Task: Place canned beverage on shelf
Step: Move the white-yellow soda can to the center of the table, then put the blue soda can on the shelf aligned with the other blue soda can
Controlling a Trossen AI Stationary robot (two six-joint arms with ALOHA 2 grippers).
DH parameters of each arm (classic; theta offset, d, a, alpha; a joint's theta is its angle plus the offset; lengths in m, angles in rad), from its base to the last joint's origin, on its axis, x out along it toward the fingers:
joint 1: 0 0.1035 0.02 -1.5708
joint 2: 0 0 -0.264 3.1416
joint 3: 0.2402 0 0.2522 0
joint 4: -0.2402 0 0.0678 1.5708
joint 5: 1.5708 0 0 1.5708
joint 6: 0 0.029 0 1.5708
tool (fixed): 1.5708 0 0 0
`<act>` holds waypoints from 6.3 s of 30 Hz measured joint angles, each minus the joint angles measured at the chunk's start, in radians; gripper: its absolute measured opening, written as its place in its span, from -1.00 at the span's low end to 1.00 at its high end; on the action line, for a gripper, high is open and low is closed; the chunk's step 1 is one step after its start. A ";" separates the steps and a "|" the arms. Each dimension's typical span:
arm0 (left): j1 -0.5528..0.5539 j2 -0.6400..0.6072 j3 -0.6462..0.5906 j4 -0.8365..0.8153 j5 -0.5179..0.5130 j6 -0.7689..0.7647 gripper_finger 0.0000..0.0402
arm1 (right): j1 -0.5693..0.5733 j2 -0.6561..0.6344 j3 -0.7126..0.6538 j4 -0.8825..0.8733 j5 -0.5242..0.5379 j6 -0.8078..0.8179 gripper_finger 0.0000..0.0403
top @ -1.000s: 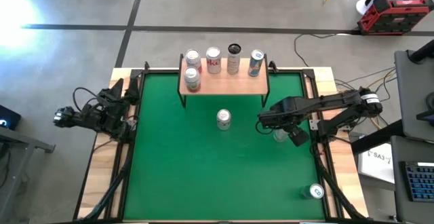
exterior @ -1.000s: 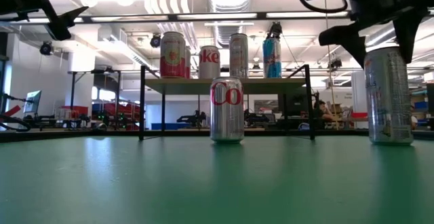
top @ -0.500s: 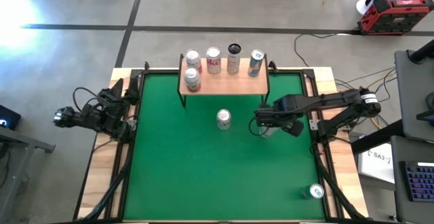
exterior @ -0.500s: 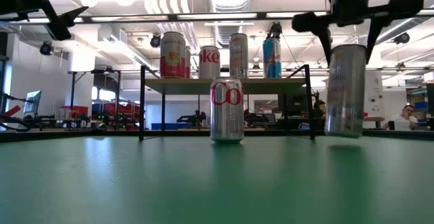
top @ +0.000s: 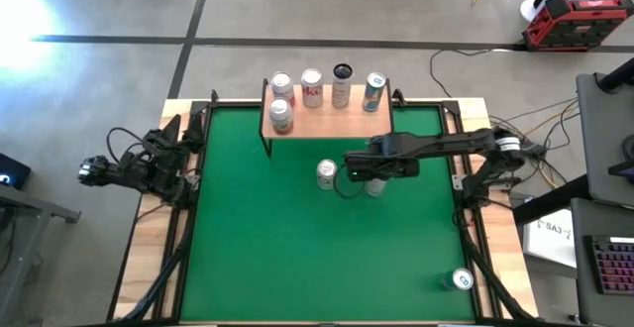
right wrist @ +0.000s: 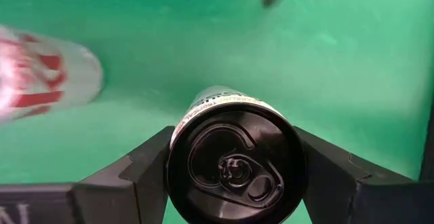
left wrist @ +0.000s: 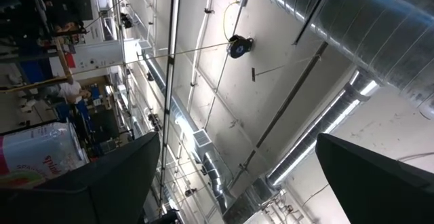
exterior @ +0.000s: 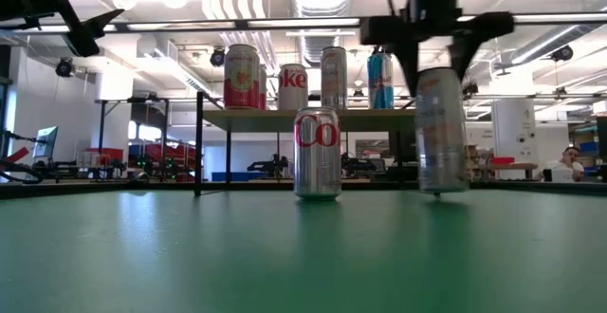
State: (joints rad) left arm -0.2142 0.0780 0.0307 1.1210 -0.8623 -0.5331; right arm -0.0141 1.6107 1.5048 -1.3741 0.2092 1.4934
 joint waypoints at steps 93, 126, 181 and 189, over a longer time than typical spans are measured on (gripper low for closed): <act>0.000 -0.001 0.000 -0.027 0.000 0.000 0.89 | 0.924 -0.189 -0.086 -0.179 -0.404 1.582 0.99; 0.000 -0.001 0.000 -0.043 0.000 0.000 0.89 | 1.086 0.061 -0.092 -0.090 -0.358 1.649 0.81; 0.000 -0.001 0.000 -0.053 0.000 0.000 0.89 | -0.050 0.015 -0.047 0.123 0.027 -0.080 0.13; 0.000 -0.001 0.000 -0.061 0.000 0.000 0.89 | -0.085 0.067 -0.047 0.161 0.027 -0.207 0.17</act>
State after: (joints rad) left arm -0.2146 0.0769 0.0304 1.0599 -0.8623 -0.5331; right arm -0.0990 1.6774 1.4574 -1.2128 0.2364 1.2868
